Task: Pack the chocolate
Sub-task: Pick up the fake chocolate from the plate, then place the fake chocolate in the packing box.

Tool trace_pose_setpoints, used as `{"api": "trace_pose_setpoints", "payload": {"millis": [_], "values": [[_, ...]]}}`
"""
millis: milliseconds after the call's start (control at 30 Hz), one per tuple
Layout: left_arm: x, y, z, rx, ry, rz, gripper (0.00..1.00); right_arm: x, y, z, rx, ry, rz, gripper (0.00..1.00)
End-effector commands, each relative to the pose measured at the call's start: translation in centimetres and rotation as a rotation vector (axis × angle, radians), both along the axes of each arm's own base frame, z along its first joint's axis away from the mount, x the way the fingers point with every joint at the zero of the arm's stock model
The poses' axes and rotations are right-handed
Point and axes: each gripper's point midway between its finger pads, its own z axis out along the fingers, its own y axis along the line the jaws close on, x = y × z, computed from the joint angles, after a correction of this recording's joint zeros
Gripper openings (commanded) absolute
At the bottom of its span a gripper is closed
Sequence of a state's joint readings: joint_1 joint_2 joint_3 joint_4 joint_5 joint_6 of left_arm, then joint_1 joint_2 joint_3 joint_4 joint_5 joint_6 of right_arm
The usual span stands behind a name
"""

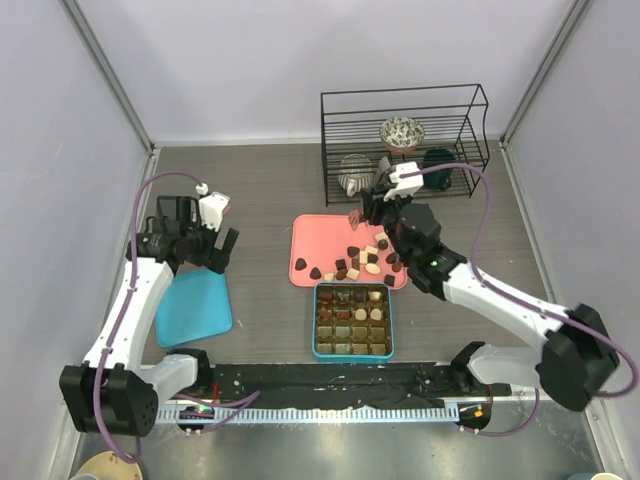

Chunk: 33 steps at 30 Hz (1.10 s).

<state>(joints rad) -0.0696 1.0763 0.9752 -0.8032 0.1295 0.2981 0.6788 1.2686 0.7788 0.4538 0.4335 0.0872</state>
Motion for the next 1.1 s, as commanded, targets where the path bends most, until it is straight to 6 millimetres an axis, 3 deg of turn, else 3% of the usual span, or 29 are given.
{"api": "trace_pose_setpoints", "payload": {"millis": [0, 200, 267, 333, 567, 667, 1067], "values": [[1.6, -0.4, 0.1, -0.019, -0.01, 0.002, 1.0, -3.4, 0.3, 3.6, 0.012, -0.052, 0.12, 0.28], [3.7, -0.4, -1.2, -0.013, 0.04, 0.004, 1.0, -8.2, 1.1, 3.2, 0.006, -0.02, 0.318, 0.27], [4.5, -0.6, -1.7, -0.021, 0.063, 0.003, 1.0, -9.3, 1.1, 2.2, 0.002, 0.008, 0.35, 0.27], [5.2, -0.6, -1.9, -0.021, 0.076, 0.01, 1.0, -10.5, 0.9, 2.7, 0.015, 0.001, 0.383, 0.27], [7.5, -0.9, -2.2, -0.037, 0.099, 0.038, 1.0, -14.1, 3.1, 2.2, -0.014, 0.063, 0.579, 0.27], [7.7, -1.0, -2.3, -0.043, 0.101, 0.042, 1.0, -15.2, 4.2, 2.7, 0.005, 0.069, 0.651, 0.27], [6.7, -1.1, -2.7, -0.058, 0.11, 0.053, 1.0, -19.3, 8.6, 1.3, -0.037, 0.117, 0.793, 0.27]]}}
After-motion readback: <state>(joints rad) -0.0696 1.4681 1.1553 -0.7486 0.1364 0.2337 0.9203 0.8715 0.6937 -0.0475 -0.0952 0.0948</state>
